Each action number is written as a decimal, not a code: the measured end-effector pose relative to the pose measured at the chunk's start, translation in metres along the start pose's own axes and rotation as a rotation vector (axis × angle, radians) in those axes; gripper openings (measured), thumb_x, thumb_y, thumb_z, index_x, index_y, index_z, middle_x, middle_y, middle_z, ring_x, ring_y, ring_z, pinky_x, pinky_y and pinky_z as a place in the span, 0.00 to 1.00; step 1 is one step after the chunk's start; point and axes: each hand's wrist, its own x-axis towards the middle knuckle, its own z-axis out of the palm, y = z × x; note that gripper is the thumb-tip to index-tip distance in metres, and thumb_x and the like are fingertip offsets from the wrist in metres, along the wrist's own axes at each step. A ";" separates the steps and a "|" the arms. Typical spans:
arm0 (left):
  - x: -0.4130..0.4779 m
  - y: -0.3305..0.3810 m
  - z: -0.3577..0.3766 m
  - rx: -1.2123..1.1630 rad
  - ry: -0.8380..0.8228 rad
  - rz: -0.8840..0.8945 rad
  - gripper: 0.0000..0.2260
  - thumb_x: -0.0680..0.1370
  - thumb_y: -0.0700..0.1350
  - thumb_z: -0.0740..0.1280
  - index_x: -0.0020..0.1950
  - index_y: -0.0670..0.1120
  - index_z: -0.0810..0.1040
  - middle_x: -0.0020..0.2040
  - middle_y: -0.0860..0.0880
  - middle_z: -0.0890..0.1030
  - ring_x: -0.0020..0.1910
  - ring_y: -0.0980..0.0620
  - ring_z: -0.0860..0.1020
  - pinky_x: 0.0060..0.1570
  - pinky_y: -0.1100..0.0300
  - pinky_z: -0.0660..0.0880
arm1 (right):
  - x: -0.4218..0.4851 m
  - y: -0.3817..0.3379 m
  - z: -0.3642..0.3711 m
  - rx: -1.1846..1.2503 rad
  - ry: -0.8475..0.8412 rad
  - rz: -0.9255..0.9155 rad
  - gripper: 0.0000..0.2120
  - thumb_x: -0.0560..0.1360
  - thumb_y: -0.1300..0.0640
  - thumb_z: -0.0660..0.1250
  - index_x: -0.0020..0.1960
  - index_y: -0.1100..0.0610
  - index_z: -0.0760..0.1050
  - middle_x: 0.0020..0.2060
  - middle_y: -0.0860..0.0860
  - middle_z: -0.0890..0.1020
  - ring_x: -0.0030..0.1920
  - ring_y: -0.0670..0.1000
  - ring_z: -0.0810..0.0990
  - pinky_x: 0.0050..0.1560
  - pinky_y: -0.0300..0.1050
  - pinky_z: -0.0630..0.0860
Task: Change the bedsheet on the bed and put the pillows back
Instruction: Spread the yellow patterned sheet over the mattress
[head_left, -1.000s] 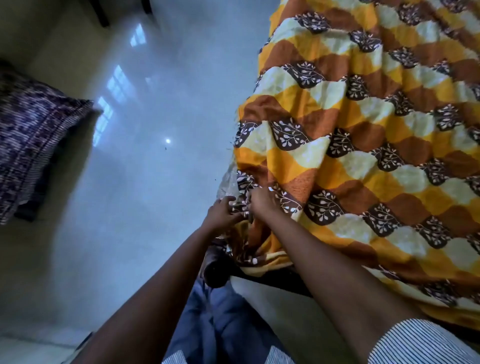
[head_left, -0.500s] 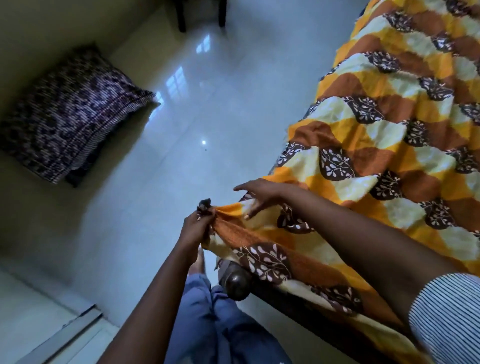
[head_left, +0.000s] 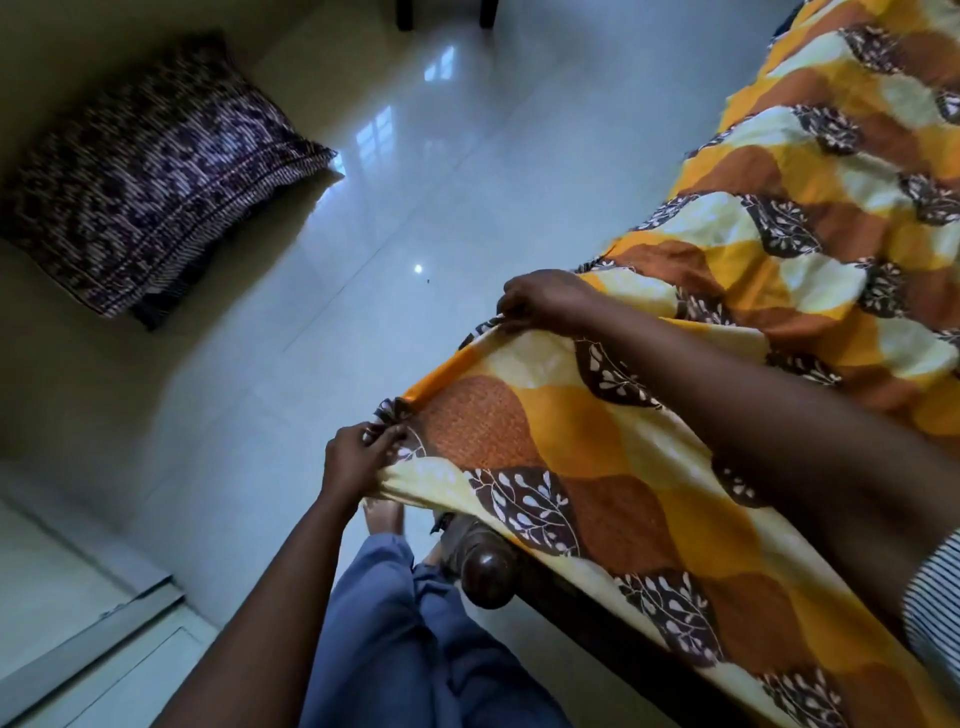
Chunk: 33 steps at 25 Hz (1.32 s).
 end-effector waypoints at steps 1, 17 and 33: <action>0.002 -0.005 0.000 -0.004 0.007 -0.006 0.08 0.74 0.46 0.70 0.38 0.43 0.82 0.28 0.50 0.79 0.31 0.55 0.76 0.30 0.64 0.67 | 0.008 -0.005 0.003 0.043 0.049 -0.016 0.10 0.76 0.54 0.65 0.56 0.55 0.78 0.51 0.54 0.79 0.54 0.56 0.77 0.45 0.47 0.70; 0.091 0.091 0.040 0.068 -0.388 0.030 0.14 0.79 0.54 0.61 0.63 0.52 0.75 0.58 0.54 0.75 0.60 0.54 0.72 0.47 0.84 0.56 | -0.040 0.072 -0.025 0.439 0.161 0.347 0.10 0.76 0.57 0.66 0.56 0.53 0.80 0.54 0.53 0.81 0.54 0.51 0.78 0.47 0.37 0.67; 0.212 0.205 0.160 0.089 -0.735 0.061 0.12 0.79 0.51 0.61 0.61 0.53 0.75 0.60 0.48 0.78 0.62 0.49 0.74 0.55 0.58 0.69 | 0.062 0.262 0.011 -0.296 -0.568 0.235 0.11 0.77 0.52 0.60 0.57 0.50 0.76 0.60 0.51 0.76 0.62 0.53 0.71 0.53 0.46 0.68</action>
